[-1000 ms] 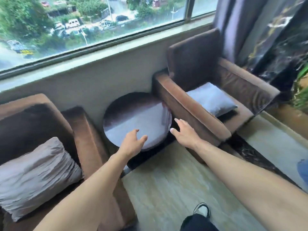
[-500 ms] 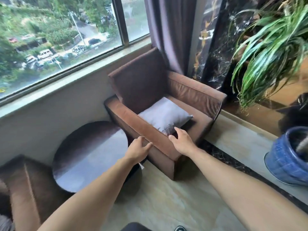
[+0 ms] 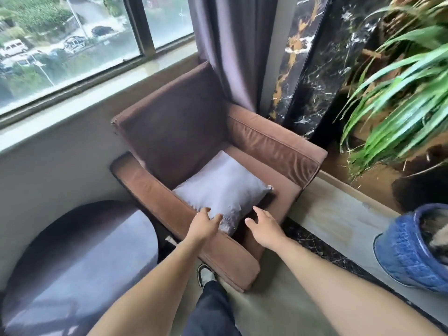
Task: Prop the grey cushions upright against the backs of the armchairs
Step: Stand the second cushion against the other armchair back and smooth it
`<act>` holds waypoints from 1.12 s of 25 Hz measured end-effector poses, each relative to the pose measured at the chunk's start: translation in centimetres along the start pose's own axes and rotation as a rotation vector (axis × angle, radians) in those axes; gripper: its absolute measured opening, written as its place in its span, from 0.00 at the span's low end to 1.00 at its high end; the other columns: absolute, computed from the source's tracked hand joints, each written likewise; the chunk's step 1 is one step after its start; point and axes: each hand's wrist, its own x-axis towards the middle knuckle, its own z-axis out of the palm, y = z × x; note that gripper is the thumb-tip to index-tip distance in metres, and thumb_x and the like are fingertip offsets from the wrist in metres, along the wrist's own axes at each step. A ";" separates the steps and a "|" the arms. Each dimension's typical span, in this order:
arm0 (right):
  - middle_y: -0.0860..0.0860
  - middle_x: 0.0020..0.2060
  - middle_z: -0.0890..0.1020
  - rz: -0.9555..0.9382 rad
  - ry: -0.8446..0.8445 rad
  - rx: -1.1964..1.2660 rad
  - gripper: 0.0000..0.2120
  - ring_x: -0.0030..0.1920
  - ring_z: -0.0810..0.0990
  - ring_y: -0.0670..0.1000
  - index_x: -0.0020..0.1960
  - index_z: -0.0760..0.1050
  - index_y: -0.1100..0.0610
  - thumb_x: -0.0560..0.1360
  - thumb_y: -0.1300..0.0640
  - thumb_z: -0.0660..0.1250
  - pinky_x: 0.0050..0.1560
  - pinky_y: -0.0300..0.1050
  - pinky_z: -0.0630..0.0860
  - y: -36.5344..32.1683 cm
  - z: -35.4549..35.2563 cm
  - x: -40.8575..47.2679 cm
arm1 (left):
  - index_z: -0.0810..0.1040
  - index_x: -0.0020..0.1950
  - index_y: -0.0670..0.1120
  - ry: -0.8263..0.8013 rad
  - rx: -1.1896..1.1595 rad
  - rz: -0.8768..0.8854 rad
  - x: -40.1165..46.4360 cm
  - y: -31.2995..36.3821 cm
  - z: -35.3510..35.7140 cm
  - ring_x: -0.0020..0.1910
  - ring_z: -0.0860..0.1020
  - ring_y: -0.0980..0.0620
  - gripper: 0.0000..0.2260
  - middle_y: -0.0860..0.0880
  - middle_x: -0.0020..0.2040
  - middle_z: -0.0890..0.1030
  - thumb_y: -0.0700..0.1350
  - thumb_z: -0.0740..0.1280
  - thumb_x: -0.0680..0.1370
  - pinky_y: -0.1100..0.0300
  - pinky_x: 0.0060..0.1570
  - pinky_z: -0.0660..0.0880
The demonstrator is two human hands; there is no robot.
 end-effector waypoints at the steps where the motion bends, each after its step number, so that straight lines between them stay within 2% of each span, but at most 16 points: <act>1: 0.54 0.79 0.61 0.017 -0.016 -0.009 0.30 0.78 0.62 0.56 0.80 0.58 0.53 0.82 0.45 0.59 0.77 0.53 0.60 -0.9 -0.2 2.2 | 0.66 0.77 0.40 -0.024 -0.046 -0.037 2.4 0.2 -0.5 0.72 0.74 0.41 0.31 0.38 0.74 0.74 0.58 0.64 0.80 0.50 0.70 0.71; 4: 0.57 0.79 0.62 0.063 -0.047 -0.019 0.30 0.78 0.62 0.57 0.80 0.58 0.55 0.82 0.46 0.60 0.77 0.51 0.60 -3.2 -1.3 8.3 | 0.65 0.77 0.41 -0.090 -0.105 -0.126 8.7 0.4 -1.3 0.67 0.79 0.41 0.37 0.38 0.73 0.75 0.62 0.63 0.75 0.46 0.68 0.75; 6: 0.58 0.78 0.62 0.095 -0.059 -0.017 0.30 0.78 0.62 0.58 0.80 0.59 0.56 0.82 0.47 0.60 0.76 0.51 0.60 -3.4 -2.3 11.6 | 0.65 0.77 0.40 -0.117 -0.087 -0.194 11.9 0.8 -1.4 0.67 0.79 0.41 0.34 0.38 0.73 0.75 0.60 0.63 0.77 0.47 0.69 0.75; 8: 0.59 0.78 0.62 0.123 -0.101 -0.040 0.30 0.77 0.63 0.59 0.80 0.59 0.56 0.82 0.47 0.60 0.77 0.51 0.60 -3.0 -3.1 14.8 | 0.66 0.77 0.40 -0.115 -0.088 -0.263 14.0 1.4 -1.4 0.70 0.76 0.40 0.31 0.39 0.72 0.75 0.57 0.64 0.80 0.52 0.70 0.72; 11: 0.58 0.78 0.63 0.148 -0.172 -0.084 0.30 0.77 0.64 0.59 0.79 0.60 0.56 0.81 0.46 0.60 0.77 0.53 0.61 -1.0 -3.8 20.6 | 0.69 0.74 0.39 -0.094 -0.096 -0.418 16.8 1.6 -0.2 0.70 0.75 0.41 0.25 0.40 0.70 0.77 0.52 0.64 0.81 0.54 0.64 0.70; 14: 0.59 0.77 0.65 0.124 -0.282 -0.165 0.30 0.76 0.65 0.60 0.79 0.61 0.56 0.81 0.45 0.60 0.75 0.55 0.63 0.7 -3.7 27.6 | 0.74 0.63 0.38 0.017 -0.241 -0.610 19.6 0.7 0.4 0.58 0.78 0.46 0.19 0.43 0.57 0.80 0.52 0.66 0.80 0.54 0.59 0.74; 17: 0.60 0.75 0.67 0.085 -0.360 -0.230 0.28 0.74 0.68 0.62 0.78 0.62 0.57 0.82 0.46 0.60 0.74 0.55 0.65 1.3 -3.3 34.7 | 0.71 0.70 0.42 0.214 -0.448 -0.775 22.7 -1.0 1.5 0.56 0.79 0.44 0.27 0.43 0.62 0.79 0.57 0.66 0.78 0.44 0.65 0.77; 20: 0.60 0.73 0.68 0.032 -0.210 -0.201 0.24 0.72 0.68 0.63 0.75 0.66 0.59 0.81 0.51 0.61 0.73 0.54 0.65 1.5 -2.2 42.0 | 0.69 0.72 0.41 0.331 -0.655 -0.843 27.2 -2.7 2.6 0.51 0.77 0.46 0.31 0.41 0.64 0.78 0.59 0.66 0.76 0.45 0.61 0.78; 23: 0.62 0.72 0.69 0.042 -0.050 -0.066 0.25 0.72 0.68 0.63 0.75 0.67 0.61 0.81 0.50 0.60 0.73 0.51 0.63 0.2 0.1 49.6 | 0.67 0.76 0.41 0.416 -0.806 -0.867 32.9 -5.8 3.2 0.66 0.76 0.43 0.41 0.45 0.70 0.76 0.67 0.65 0.71 0.44 0.71 0.71; 24: 0.62 0.72 0.69 0.073 -0.035 -0.040 0.26 0.72 0.68 0.63 0.76 0.66 0.60 0.81 0.48 0.59 0.72 0.51 0.63 -0.2 1.3 52.2 | 0.66 0.77 0.40 0.465 -0.851 -0.877 34.9 -7.2 3.4 0.68 0.75 0.43 0.41 0.46 0.70 0.76 0.66 0.64 0.73 0.45 0.72 0.70; 26: 0.62 0.72 0.71 0.158 -0.022 -0.022 0.29 0.72 0.69 0.63 0.76 0.65 0.58 0.81 0.41 0.55 0.70 0.52 0.65 -0.4 3.8 56.6 | 0.69 0.75 0.40 0.541 -0.964 -0.883 38.5 -10.2 3.7 0.63 0.78 0.45 0.33 0.47 0.65 0.78 0.62 0.63 0.79 0.49 0.70 0.73; 28: 0.63 0.68 0.76 0.209 -0.002 -0.036 0.32 0.69 0.73 0.64 0.71 0.71 0.60 0.80 0.37 0.52 0.68 0.53 0.67 -0.3 6.4 59.8 | 0.72 0.73 0.41 0.577 -1.090 -0.875 41.5 -12.4 3.7 0.58 0.80 0.47 0.32 0.47 0.63 0.81 0.64 0.62 0.79 0.52 0.67 0.76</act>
